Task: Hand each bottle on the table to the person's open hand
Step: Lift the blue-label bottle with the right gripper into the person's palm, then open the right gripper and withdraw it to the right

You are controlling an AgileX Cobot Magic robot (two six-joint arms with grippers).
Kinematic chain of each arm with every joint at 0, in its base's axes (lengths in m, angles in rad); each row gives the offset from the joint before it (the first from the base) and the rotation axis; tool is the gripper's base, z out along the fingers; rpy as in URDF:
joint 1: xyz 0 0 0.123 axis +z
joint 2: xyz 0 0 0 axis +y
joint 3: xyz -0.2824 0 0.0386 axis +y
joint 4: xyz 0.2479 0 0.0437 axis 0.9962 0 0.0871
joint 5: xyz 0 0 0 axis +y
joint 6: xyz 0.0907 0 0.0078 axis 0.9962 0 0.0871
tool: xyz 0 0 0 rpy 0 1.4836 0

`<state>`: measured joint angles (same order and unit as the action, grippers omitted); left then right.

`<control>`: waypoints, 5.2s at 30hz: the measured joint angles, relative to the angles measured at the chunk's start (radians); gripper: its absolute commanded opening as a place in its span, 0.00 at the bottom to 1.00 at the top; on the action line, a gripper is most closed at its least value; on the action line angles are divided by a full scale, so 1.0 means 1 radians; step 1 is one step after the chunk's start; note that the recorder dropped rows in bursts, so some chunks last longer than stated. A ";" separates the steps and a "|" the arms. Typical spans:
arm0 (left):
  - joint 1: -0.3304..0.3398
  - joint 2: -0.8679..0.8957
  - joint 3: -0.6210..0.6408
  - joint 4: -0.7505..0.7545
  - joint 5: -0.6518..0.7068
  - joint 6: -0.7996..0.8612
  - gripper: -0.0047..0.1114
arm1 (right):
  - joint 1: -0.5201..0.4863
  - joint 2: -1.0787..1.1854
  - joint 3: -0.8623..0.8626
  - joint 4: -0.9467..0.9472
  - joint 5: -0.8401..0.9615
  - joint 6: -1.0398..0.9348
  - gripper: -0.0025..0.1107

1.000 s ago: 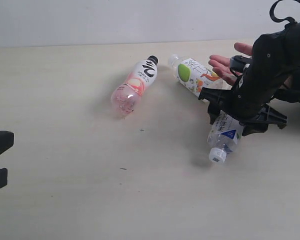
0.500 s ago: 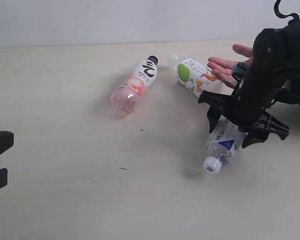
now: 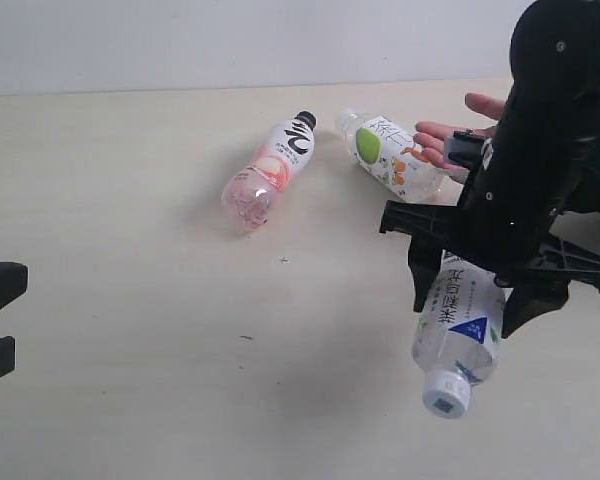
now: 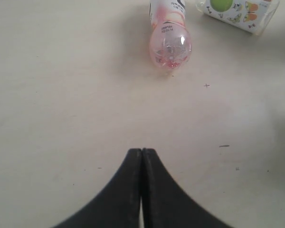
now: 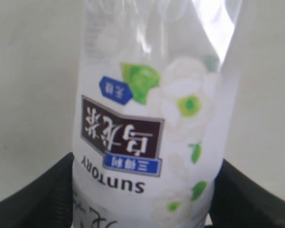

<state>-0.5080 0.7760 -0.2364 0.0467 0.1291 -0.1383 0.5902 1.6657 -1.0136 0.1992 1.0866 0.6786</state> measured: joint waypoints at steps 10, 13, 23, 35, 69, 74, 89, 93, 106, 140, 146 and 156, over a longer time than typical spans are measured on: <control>0.000 0.000 0.000 0.000 0.000 0.000 0.04 | 0.002 -0.167 -0.071 -0.070 0.127 -0.107 0.02; 0.000 0.000 0.000 0.000 0.000 0.000 0.04 | 0.002 -0.178 -0.163 -0.148 0.131 -0.139 0.02; 0.000 0.000 0.000 0.000 0.000 0.000 0.04 | 0.002 -0.126 -0.378 -0.428 0.133 -0.468 0.02; 0.000 0.000 0.000 0.000 0.000 0.000 0.04 | -0.008 0.143 -0.456 -0.521 0.138 -0.597 0.02; 0.000 0.000 0.000 0.000 0.000 0.000 0.04 | -0.139 0.244 -0.464 -0.326 0.138 -0.648 0.72; 0.000 0.000 0.000 0.000 0.000 0.000 0.04 | -0.139 0.244 -0.464 -0.324 0.138 -0.648 0.78; 0.000 0.000 0.000 0.000 0.000 0.000 0.04 | -0.139 0.119 -0.464 -0.326 0.138 -0.650 0.76; 0.000 0.000 0.000 0.000 0.000 0.000 0.04 | -0.139 0.011 -0.464 -0.324 0.125 -0.641 0.61; 0.000 0.000 0.000 0.000 0.000 0.000 0.04 | -0.137 -0.495 -0.003 0.078 -0.468 -0.835 0.02; 0.000 0.000 0.000 0.000 0.000 0.000 0.04 | -0.137 -1.308 0.782 0.194 -1.060 -0.911 0.02; 0.000 0.000 0.000 0.000 0.000 0.000 0.04 | -0.137 -1.308 0.782 0.194 -1.060 -0.909 0.02; 0.000 0.000 0.000 0.000 0.000 0.000 0.04 | -0.137 -1.308 0.782 0.194 -1.060 -0.909 0.02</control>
<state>-0.5080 0.7760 -0.2364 0.0467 0.1291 -0.1383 0.4534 0.3575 -0.2317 0.3932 0.0263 -0.2306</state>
